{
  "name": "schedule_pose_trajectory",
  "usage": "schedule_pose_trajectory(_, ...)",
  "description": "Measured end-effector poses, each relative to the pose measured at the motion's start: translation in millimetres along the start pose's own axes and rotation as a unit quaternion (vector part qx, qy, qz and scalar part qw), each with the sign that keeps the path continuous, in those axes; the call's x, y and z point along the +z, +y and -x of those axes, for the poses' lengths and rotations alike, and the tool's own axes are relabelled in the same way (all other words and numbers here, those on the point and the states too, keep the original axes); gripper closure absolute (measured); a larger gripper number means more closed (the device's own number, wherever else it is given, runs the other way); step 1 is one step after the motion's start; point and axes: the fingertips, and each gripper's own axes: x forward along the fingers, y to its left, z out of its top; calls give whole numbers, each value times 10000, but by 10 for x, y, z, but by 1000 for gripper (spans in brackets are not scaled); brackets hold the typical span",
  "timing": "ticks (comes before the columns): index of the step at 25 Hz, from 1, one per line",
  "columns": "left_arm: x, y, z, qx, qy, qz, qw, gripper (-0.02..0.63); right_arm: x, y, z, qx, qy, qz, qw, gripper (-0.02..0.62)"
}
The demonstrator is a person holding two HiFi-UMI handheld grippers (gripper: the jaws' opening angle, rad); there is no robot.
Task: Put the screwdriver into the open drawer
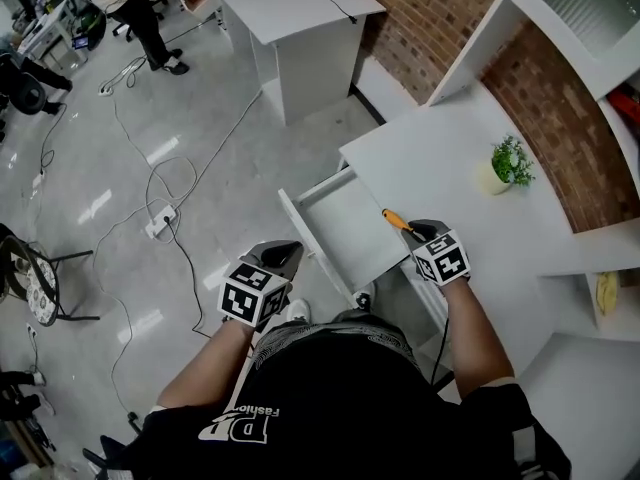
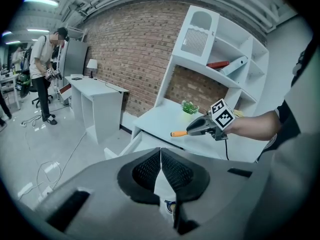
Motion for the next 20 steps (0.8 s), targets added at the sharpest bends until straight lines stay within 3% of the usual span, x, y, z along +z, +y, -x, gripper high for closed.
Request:
schedule_pose_trajectory(7,-170,120,146,192,-75,213,9996,586,-51,509,-359,493,315,329,9977,525)
schedule_pose_trajectory(20,-485,219,312,555,128,604,9966,586,-519,912,-1147,969,1187,529,9868,523)
